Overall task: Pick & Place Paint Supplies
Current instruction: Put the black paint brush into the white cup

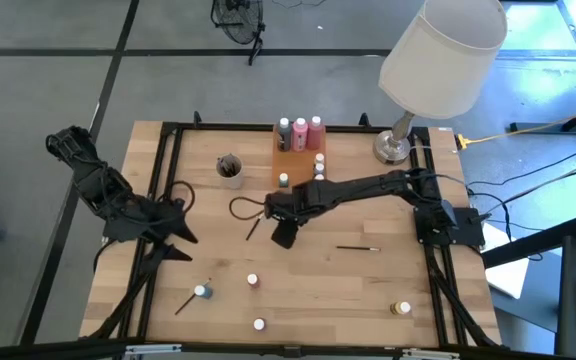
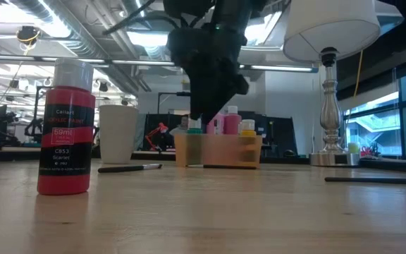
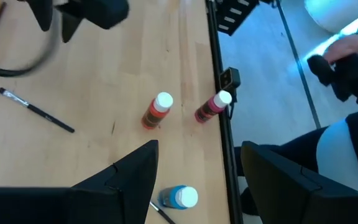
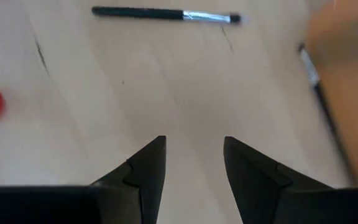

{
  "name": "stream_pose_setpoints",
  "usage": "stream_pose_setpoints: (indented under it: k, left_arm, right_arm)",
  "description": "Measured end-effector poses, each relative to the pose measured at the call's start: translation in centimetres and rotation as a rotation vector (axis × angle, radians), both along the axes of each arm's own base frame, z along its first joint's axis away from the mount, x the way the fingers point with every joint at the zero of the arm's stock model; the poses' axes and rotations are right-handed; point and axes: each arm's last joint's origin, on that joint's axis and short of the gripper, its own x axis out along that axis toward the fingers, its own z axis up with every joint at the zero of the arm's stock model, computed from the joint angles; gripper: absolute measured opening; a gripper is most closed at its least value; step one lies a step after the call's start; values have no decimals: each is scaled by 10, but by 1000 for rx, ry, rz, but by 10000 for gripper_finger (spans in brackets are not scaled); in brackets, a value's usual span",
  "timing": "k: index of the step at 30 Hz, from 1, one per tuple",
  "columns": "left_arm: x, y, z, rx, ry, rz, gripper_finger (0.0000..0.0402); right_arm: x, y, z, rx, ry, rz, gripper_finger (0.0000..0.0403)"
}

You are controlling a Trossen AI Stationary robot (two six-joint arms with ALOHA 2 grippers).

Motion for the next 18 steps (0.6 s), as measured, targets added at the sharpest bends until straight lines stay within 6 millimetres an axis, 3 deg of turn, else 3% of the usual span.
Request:
stream_pose_setpoints:
  k: [8,18]
  left_arm:
    - [0,3,-1,52,-20,72,226]
    - [0,5,-4,129,-29,110,226]
  right_arm:
    - [-5,-4,-18,-204,62,265,165]
    - [-15,-7,-47,-295,110,306,165]
